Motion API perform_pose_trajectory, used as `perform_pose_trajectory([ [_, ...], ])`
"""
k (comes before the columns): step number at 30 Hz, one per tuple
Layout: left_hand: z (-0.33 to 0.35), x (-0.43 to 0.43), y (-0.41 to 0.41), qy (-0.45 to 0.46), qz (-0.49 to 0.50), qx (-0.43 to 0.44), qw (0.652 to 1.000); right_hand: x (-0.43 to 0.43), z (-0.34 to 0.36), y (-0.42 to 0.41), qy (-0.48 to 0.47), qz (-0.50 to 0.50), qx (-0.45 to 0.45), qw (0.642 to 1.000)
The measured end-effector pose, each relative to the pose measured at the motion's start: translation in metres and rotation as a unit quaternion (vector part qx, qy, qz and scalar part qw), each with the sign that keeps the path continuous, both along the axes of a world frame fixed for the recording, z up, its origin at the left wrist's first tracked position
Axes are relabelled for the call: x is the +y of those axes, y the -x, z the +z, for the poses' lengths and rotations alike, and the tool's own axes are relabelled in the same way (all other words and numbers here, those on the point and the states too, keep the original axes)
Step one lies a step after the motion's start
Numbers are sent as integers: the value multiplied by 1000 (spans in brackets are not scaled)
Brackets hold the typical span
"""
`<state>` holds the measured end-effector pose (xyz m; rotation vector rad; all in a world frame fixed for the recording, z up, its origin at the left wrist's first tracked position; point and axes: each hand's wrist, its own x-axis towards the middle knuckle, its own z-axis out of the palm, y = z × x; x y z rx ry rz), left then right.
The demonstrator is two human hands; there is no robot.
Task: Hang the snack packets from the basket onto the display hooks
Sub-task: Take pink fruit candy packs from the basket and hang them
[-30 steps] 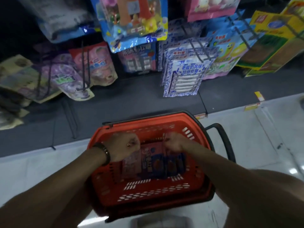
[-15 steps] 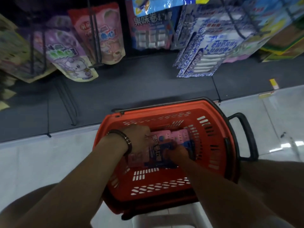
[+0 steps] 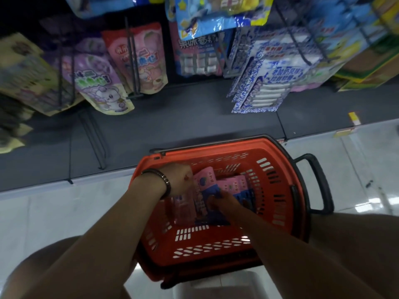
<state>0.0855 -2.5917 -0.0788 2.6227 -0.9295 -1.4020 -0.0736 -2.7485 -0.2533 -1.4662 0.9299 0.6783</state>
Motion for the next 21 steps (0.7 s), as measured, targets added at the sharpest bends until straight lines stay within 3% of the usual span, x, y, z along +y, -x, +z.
perform_pose_trajectory([
  [6,0,19,17,30,80,-32,996,-43,88,-9,-50,102,-143,983],
  [10,8,34,33,167,190,-32,967,-71,160,-23,-98,151,-187,966],
  [14,44,38,48,271,226,7,936,-88,240,-34,-126,220,-230,940],
  [18,80,41,75,411,333,103,843,-95,304,-31,-63,218,-272,935],
  [21,100,41,98,472,390,92,785,-90,333,-17,-20,63,-341,938],
])
